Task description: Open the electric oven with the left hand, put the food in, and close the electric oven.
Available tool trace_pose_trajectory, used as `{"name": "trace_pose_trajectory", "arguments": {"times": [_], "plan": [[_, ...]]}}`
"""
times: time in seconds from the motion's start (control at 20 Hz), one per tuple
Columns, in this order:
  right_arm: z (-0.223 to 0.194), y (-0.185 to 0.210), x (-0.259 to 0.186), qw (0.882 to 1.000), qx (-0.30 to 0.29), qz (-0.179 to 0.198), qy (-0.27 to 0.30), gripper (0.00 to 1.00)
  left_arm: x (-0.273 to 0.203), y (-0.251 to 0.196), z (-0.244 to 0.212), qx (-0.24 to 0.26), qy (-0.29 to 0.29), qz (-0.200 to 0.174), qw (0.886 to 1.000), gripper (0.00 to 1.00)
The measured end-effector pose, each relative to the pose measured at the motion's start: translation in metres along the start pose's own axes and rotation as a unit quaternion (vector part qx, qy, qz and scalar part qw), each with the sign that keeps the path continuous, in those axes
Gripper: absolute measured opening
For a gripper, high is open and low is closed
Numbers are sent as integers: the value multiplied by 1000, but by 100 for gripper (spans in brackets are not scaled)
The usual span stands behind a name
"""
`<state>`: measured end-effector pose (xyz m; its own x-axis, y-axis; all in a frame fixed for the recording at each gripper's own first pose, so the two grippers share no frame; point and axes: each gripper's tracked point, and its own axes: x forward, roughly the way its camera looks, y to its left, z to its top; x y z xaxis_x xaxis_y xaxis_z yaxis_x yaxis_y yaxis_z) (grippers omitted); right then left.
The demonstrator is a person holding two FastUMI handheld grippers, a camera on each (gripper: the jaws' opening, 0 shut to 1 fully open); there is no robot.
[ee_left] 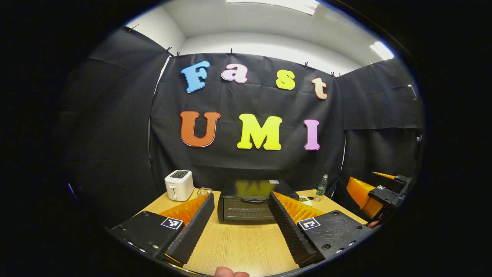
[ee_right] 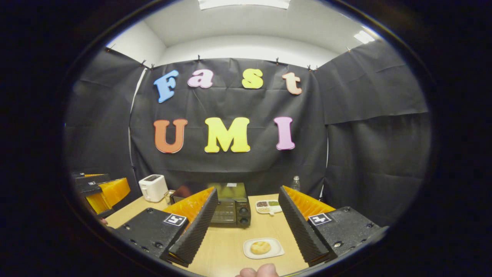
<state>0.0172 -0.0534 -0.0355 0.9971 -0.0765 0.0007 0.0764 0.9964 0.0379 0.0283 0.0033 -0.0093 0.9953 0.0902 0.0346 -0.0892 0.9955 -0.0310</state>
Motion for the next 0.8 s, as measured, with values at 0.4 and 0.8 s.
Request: {"name": "trace_pose_trajectory", "arguments": {"times": [0.4, 0.8], "plan": [[-26, -67, 49, 999, -4, -23, 25, 98, 119, -42, -46, 7, 43, -17, 999, 94], [-34, -129, 105, 997, -3, -50, 51, 98, 274, -66, -120, 17, 101, -20, 995, 94]]}}
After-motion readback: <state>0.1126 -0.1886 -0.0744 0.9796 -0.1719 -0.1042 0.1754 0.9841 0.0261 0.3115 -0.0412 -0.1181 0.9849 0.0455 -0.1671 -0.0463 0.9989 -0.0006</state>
